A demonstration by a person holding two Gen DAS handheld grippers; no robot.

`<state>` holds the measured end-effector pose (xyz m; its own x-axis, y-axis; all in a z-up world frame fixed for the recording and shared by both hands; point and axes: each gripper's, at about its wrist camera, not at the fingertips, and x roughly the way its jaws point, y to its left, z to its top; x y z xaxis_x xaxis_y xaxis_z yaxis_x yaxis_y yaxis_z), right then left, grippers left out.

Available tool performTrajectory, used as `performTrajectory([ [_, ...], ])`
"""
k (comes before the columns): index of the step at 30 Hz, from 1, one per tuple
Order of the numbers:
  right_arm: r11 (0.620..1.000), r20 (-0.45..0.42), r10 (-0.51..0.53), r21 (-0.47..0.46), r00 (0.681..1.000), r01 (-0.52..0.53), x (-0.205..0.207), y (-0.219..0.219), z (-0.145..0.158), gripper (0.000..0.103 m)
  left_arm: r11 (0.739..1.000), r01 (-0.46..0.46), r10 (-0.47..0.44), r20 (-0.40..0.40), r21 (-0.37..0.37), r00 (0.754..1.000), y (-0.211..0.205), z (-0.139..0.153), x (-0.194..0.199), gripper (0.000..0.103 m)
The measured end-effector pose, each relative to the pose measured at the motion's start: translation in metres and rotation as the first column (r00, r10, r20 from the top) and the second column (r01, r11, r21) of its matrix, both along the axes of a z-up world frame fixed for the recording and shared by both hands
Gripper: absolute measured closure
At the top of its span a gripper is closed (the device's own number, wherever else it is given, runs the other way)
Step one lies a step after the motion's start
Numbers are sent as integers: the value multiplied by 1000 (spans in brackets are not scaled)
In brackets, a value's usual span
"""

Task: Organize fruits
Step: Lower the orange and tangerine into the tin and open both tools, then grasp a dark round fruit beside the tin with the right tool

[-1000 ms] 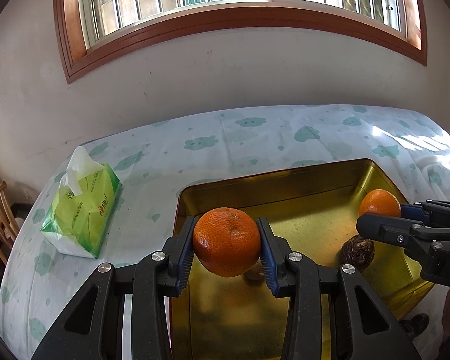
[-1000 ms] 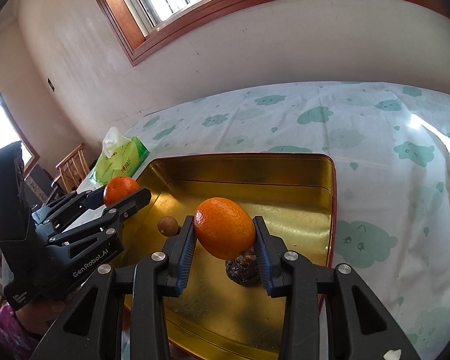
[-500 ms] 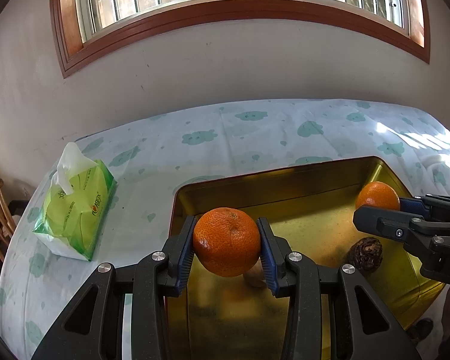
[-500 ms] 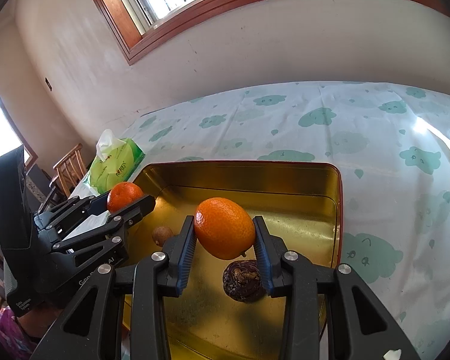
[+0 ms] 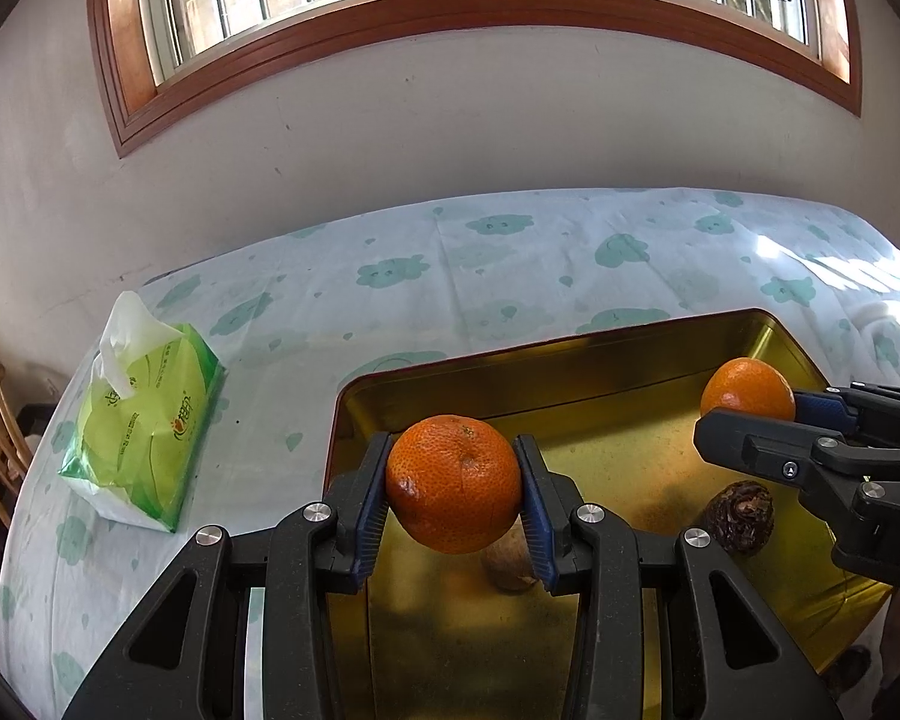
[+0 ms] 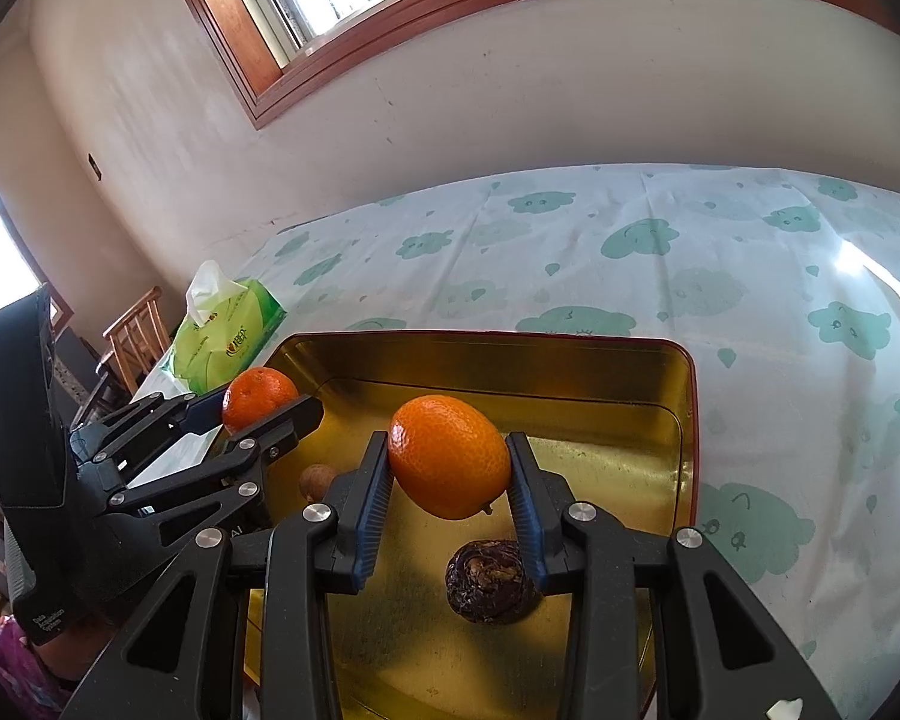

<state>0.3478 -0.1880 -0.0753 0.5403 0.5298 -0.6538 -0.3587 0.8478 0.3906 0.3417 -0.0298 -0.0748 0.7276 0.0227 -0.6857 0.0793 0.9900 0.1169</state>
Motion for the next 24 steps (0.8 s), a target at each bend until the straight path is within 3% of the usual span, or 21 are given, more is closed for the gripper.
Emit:
performTrajectory([
  [12,1000,-2,0,-10,1000,0,5,4,-2,68,1000,-3,3,-19,6,1000,0,-2,6,62],
  [17,1000,14,-22,0,1000,22,4,-1,0,63,1000,-6,6,-34,6,999,0,-4,8,62],
  [18,1000,20,-26,2,999,26,3,-2,1,58,1000,-8,9,-37,4,999,0,-4,8,60],
  [19,1000,26,-28,6,999,28,2,-4,1,53,1000,-13,13,-34,4,999,1,-3,8,53],
  [20,999,31,-30,14,999,29,1,-6,2,51,1000,-15,15,-28,4,1000,1,-1,7,41],
  [22,999,41,-25,40,999,23,-3,-11,5,51,1000,-12,12,-3,6,1000,0,3,4,27],
  [24,998,56,-25,62,998,22,-9,-18,9,51,1000,-14,14,14,27,1000,-2,6,2,25],
])
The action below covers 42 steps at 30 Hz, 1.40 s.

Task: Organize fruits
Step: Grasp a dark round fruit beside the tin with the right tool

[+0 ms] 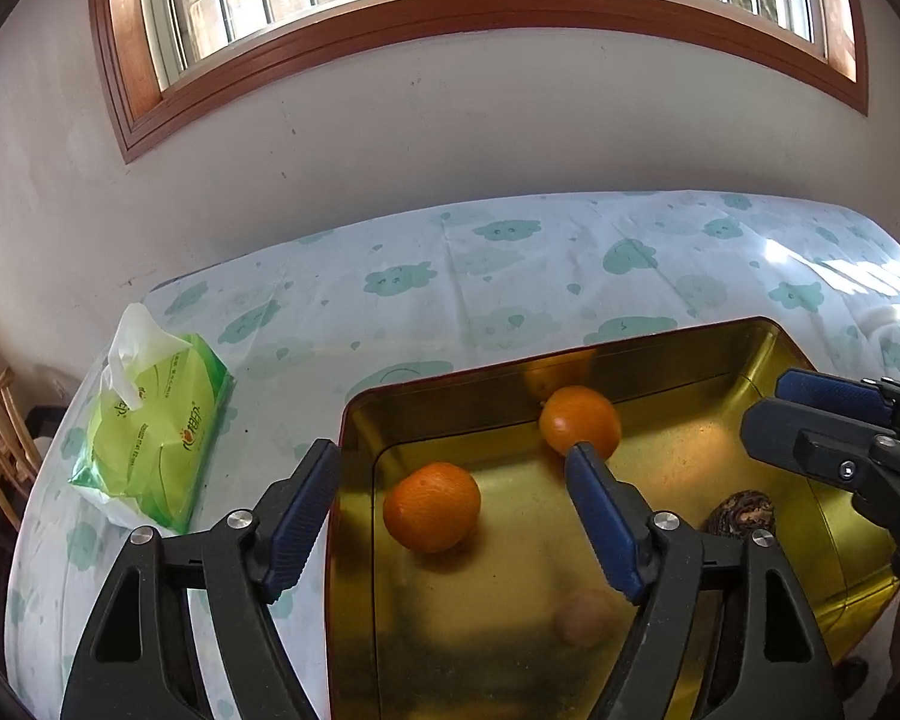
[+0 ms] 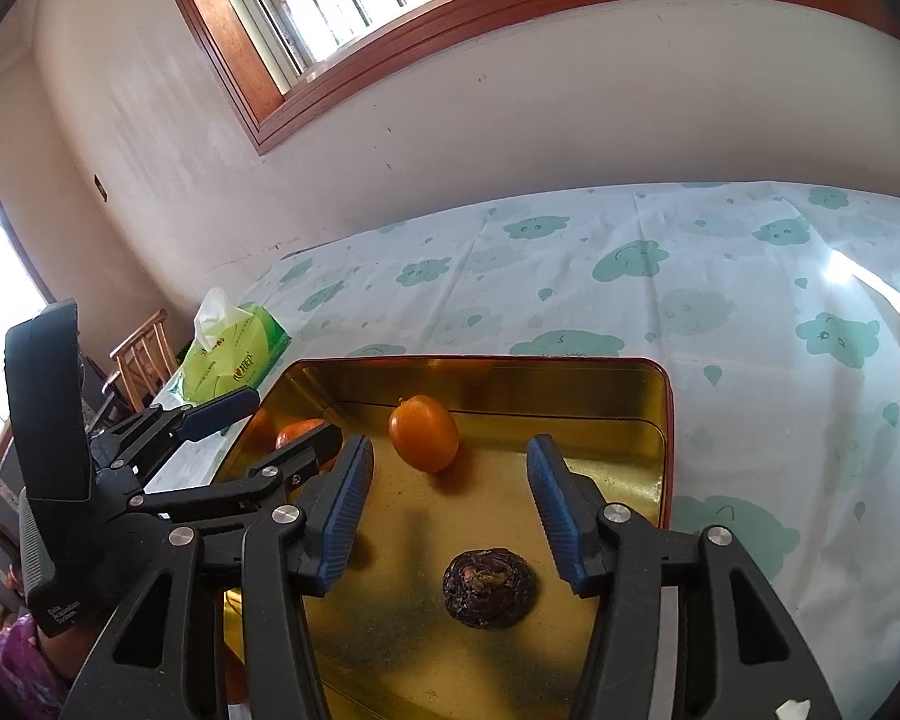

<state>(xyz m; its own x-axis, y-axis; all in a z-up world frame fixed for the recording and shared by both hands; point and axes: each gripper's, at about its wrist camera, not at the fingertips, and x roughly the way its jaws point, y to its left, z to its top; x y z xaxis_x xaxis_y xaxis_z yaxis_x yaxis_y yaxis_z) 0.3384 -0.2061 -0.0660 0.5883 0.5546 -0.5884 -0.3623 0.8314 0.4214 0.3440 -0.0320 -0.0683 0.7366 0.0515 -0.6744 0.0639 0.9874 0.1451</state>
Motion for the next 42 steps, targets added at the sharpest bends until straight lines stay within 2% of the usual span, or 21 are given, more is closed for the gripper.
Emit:
performTrajectory([
  [5,1000,54,8,20,998,-9,-34,-22,15,51,1000,8,-8,18,-20,1000,1,9,-9,25],
  [9,1000,76,6,-15,997,-5,-73,-45,20,51,998,28,-24,71,-52,997,5,20,-34,25],
  [14,992,17,25,-122,1000,-22,-116,-61,-2,52,993,54,-40,132,-107,990,14,26,-81,25],
  [16,989,-19,37,-142,999,-39,-128,-62,-15,57,988,73,-53,137,-138,989,20,24,-103,25],
  [20,983,-40,73,-168,997,-79,-141,-56,-30,59,977,104,-84,111,-187,990,33,12,-148,25],
  [24,958,-16,117,-261,993,-117,-142,-42,-36,62,981,120,-109,80,-149,991,42,-3,-185,25],
  [27,952,-39,155,-260,987,-159,-134,-38,-41,67,977,135,-129,45,-164,991,50,-12,-205,25],
  [29,942,-49,199,-264,979,-205,-131,-31,-43,78,972,148,-145,31,-182,989,53,-16,-215,25],
  [30,939,-55,202,-274,978,-209,-131,-28,-44,79,970,152,-150,25,-190,988,54,-18,-219,25],
  [34,933,-41,178,-310,983,-181,-139,-27,-41,80,965,163,-164,16,-206,986,48,-21,-227,25],
  [39,965,-56,67,-250,996,-79,-154,-54,-42,80,958,202,-203,16,-202,979,40,-16,-218,25],
  [42,982,-64,7,-187,998,-19,-157,-72,-42,80,938,220,-226,9,-268,974,35,-10,-206,26],
])
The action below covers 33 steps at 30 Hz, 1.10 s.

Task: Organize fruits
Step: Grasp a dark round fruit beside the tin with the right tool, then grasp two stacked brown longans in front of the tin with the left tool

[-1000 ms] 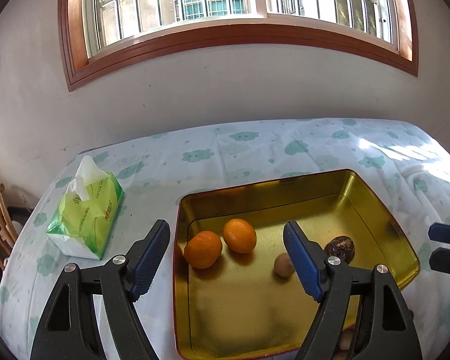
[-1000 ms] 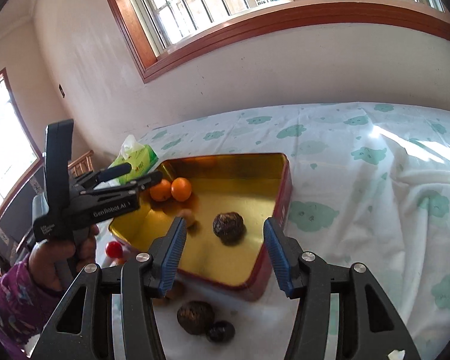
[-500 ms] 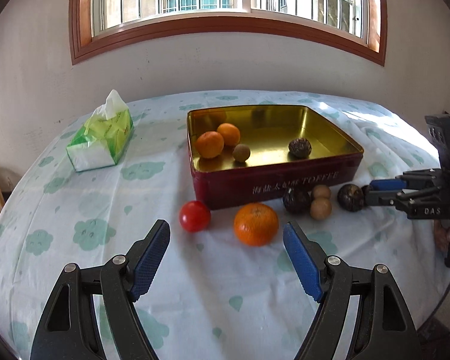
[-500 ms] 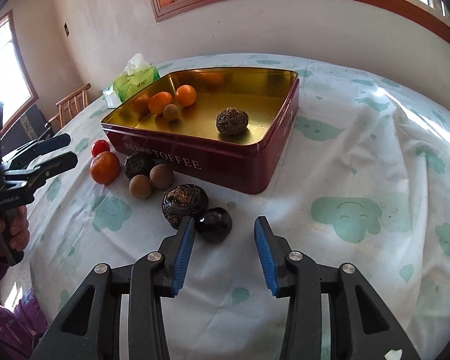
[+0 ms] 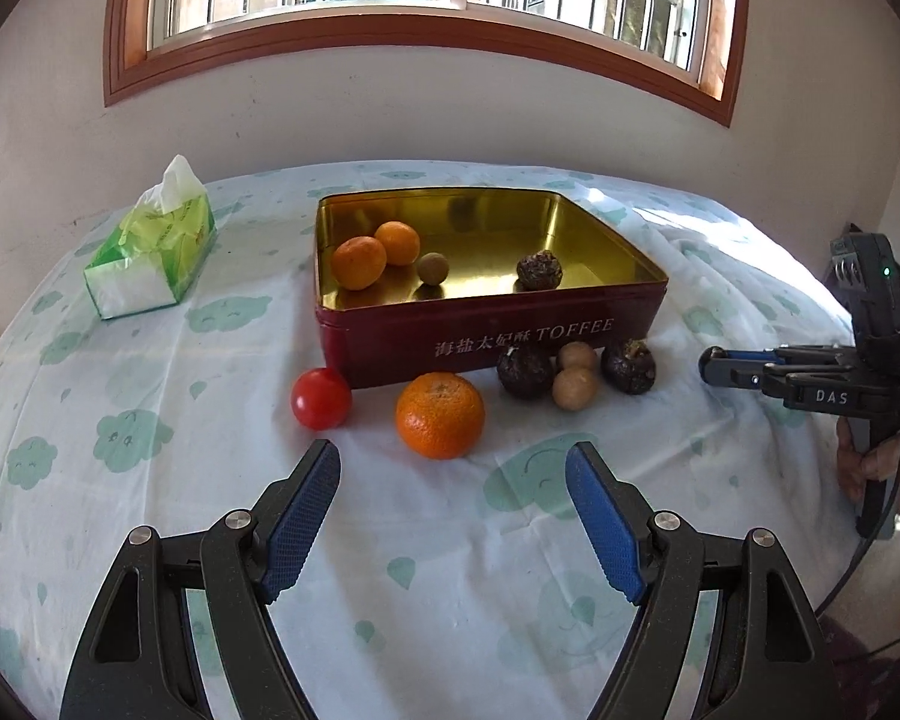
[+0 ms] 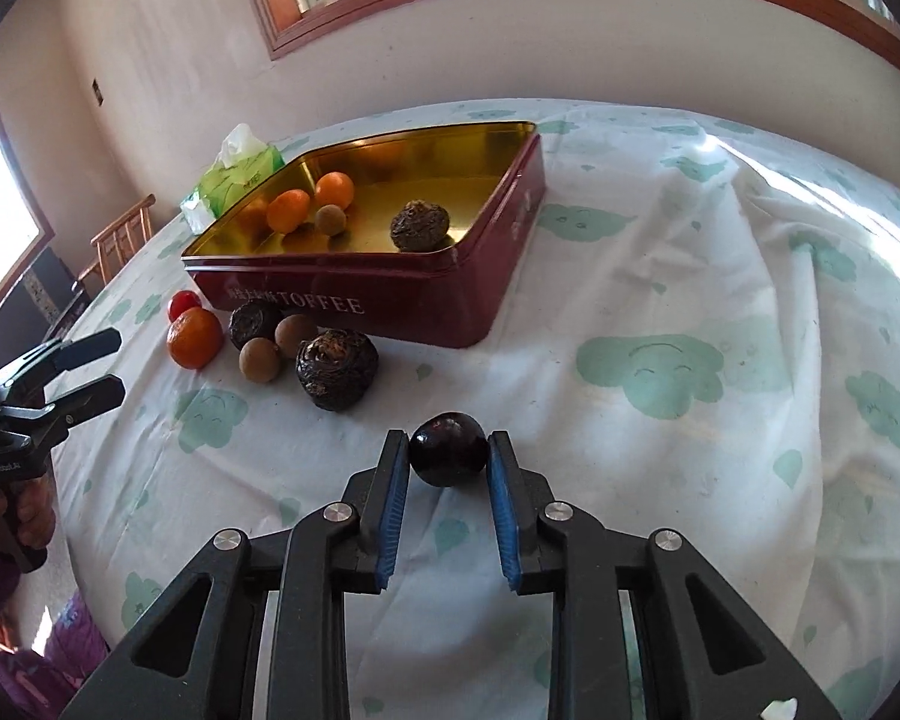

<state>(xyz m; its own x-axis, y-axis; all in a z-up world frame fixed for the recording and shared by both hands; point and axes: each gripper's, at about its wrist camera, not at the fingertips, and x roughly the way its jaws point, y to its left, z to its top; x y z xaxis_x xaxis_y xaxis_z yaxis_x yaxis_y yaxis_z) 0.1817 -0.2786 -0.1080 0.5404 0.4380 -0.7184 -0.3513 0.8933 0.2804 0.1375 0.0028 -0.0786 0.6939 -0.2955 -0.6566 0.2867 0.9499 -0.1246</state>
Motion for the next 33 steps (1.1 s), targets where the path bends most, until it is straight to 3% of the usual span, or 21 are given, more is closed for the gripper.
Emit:
performTrajectory([
  [4,999,-42,-19,49,999,21,6,-9,-5,79,993,116,-115,44,-37,992,-30,13,4,27],
  [6,996,-52,-23,86,998,27,8,-14,-6,79,984,174,-174,14,-40,985,-47,9,14,40],
  [8,995,-53,-25,91,998,30,8,-15,-6,79,979,197,-199,-48,-55,979,-61,1,29,65],
  [10,996,-53,-24,90,998,29,8,-13,-6,79,977,203,-207,-67,-58,976,-70,-4,41,71],
  [14,992,-63,-24,123,998,31,9,-16,-6,79,971,237,-237,-58,-20,970,-83,-5,56,71],
  [18,990,-66,-24,140,998,33,9,-18,-6,79,963,257,-248,-110,76,963,-89,-13,71,72],
  [20,988,-68,-23,153,997,33,9,-20,-7,79,953,289,-278,-118,91,953,-89,-15,73,73],
  [25,986,-76,-23,165,997,35,11,-22,-8,79,906,359,-325,-175,224,929,-110,-29,83,75],
  [28,985,-77,-26,168,997,39,11,-22,-8,79,923,356,-328,-183,147,927,-105,-27,86,79],
  [30,985,-78,-30,169,997,43,11,-23,-8,79,929,323,-298,-151,180,943,-107,-27,74,79],
  [33,985,-78,-30,165,997,43,11,-23,-8,79,953,255,-241,-101,165,965,-105,-29,50,79],
])
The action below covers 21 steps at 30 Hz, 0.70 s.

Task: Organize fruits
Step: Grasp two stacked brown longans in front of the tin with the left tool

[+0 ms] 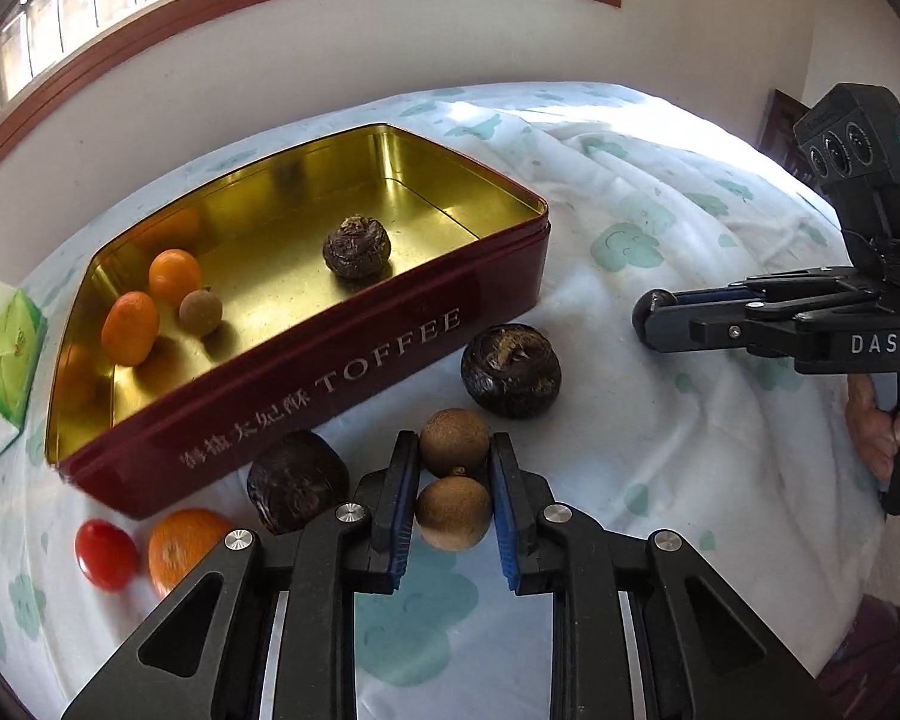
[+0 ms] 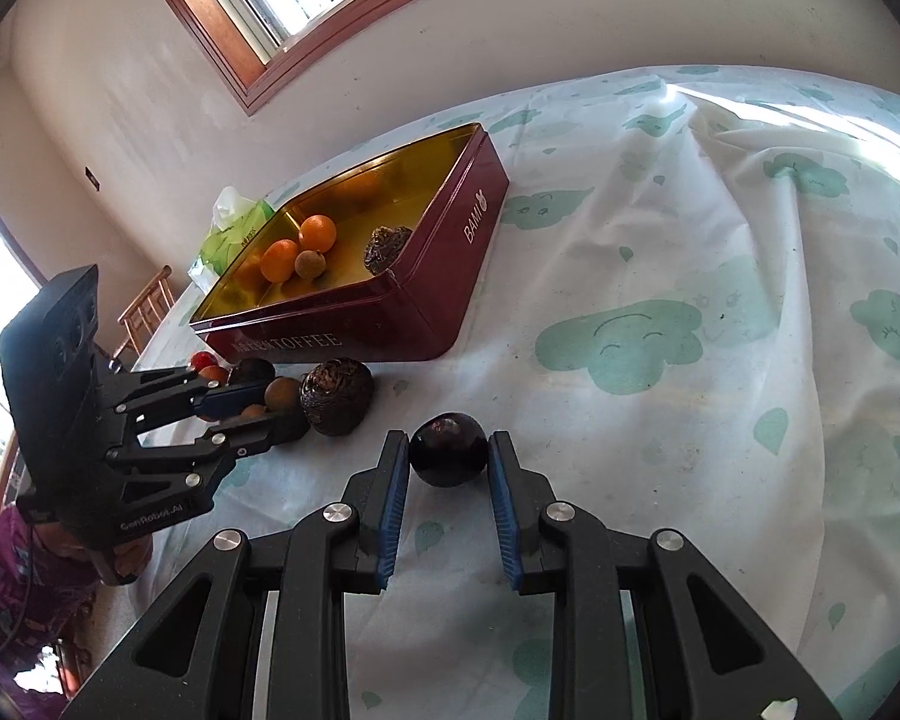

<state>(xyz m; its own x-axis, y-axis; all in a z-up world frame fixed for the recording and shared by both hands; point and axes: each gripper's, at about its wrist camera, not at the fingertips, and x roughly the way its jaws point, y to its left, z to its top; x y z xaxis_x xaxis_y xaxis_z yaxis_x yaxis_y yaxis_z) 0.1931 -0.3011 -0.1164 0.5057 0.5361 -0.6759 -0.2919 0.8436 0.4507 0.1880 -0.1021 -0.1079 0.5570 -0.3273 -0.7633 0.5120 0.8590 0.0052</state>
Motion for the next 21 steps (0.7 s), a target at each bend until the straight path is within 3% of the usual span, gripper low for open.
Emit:
performTrajectory([
  [2,1000,0,0,-4,1000,0,0,0,0,79,994,-89,89,2,-57,996,11,3,-12,79],
  [5,1000,2,0,-13,1000,0,0,1,0,79,964,-196,199,0,-181,980,32,11,-27,79],
  [8,1000,6,1,-31,1000,-1,-1,4,1,79,942,-248,252,-12,-225,968,46,15,-35,79],
  [21,988,36,5,-153,999,0,-4,19,5,78,912,-313,335,42,-265,941,76,37,-63,79],
])
